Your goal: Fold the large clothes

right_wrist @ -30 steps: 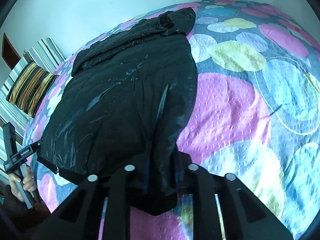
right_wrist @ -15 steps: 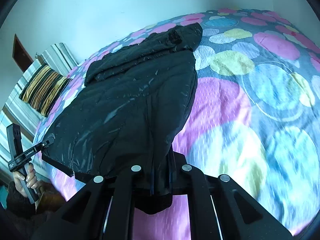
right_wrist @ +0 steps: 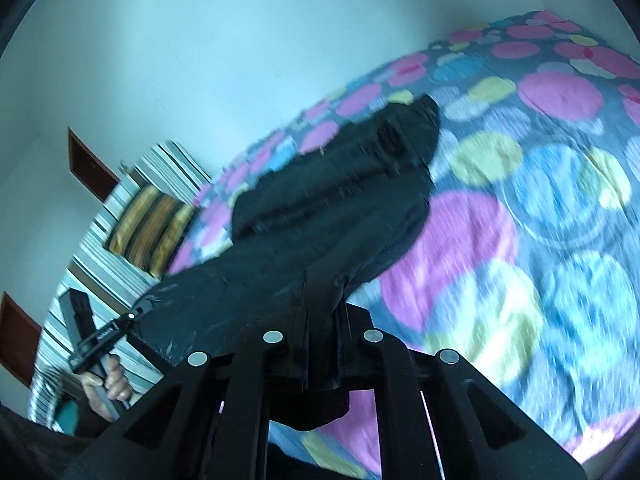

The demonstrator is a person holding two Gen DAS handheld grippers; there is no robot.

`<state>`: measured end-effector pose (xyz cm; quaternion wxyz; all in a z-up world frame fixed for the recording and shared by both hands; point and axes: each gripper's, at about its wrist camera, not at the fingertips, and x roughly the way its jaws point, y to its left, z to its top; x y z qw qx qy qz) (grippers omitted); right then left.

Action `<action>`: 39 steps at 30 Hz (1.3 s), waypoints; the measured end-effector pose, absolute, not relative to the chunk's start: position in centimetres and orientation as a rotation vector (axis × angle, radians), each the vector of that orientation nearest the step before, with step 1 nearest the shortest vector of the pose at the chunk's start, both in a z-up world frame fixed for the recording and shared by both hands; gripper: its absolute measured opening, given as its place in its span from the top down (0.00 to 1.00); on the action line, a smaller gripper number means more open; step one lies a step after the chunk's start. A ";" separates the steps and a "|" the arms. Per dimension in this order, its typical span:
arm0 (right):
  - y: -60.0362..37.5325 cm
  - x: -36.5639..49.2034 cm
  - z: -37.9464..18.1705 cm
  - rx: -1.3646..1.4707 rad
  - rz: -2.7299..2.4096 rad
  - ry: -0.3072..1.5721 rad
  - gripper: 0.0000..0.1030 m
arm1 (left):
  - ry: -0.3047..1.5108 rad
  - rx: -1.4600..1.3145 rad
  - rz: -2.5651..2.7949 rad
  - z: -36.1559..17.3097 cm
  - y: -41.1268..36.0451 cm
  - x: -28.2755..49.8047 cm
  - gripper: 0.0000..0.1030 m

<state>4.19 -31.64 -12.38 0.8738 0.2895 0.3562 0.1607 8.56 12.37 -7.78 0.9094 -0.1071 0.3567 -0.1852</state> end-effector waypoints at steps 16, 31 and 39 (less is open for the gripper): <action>-33.3 21.9 -12.0 0.653 0.290 0.761 0.92 | 0.812 -0.217 -0.338 -9.2 8.6 27.1 0.92; -34.2 32.8 -20.9 0.735 0.187 0.927 0.92 | 0.955 -0.223 -0.292 -17.0 7.4 36.8 0.91; -34.5 33.0 -21.6 0.750 0.190 0.922 0.94 | 0.951 -0.209 -0.284 -17.7 7.0 37.0 0.91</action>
